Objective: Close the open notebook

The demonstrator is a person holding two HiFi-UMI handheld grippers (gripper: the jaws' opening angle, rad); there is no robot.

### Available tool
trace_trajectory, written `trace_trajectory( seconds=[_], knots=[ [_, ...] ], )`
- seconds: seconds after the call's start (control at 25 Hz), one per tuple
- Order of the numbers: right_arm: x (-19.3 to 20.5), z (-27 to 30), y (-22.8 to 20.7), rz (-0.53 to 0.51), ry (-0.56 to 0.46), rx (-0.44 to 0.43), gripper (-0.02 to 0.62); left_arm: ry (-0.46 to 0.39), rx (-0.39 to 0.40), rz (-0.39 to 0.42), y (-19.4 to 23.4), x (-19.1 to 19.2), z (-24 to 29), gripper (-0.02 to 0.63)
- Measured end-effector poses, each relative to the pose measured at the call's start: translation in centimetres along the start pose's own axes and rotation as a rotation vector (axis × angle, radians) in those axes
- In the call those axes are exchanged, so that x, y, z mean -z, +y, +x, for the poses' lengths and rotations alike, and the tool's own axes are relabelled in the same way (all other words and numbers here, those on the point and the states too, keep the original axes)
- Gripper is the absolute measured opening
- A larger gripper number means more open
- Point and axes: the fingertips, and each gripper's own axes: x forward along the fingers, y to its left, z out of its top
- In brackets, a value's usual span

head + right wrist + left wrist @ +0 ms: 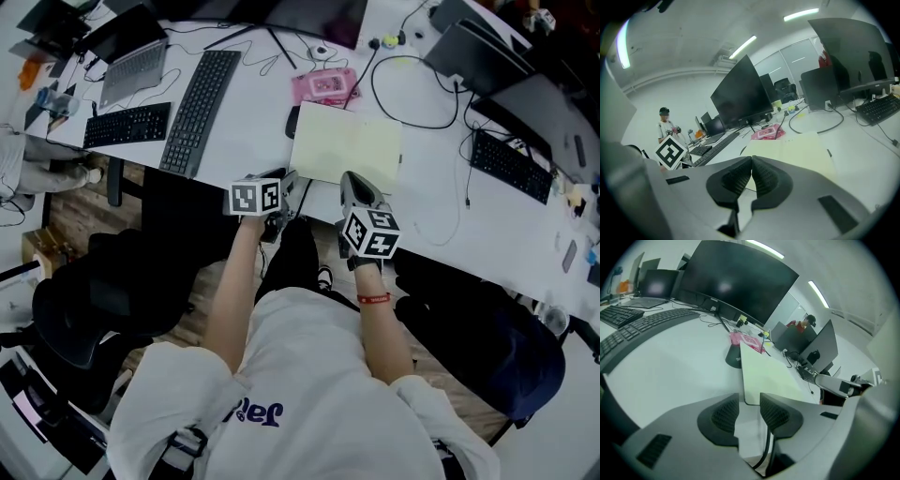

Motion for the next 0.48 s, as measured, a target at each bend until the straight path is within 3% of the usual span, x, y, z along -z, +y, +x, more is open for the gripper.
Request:
trace_trajectory(
  seconds=[0.32,0.4,0.48],
  knots=[
    [-0.33,-0.05,0.35,0.044,-0.025,-0.034,0.015,0.004,-0.016,-0.112,0.34,0.34,0.88,0.146],
    [-0.58,-0.06,0.51,0.069,-0.037,-0.048,0.015,0.004,-0.025,-0.131,0.29,0.28,0.97,0.089],
    [-0.65,-0.07,0.56,0.076,-0.040,-0.052,0.015,0.004,-0.035,-0.144,0.31,0.34,1.04,0.083]
  ],
)
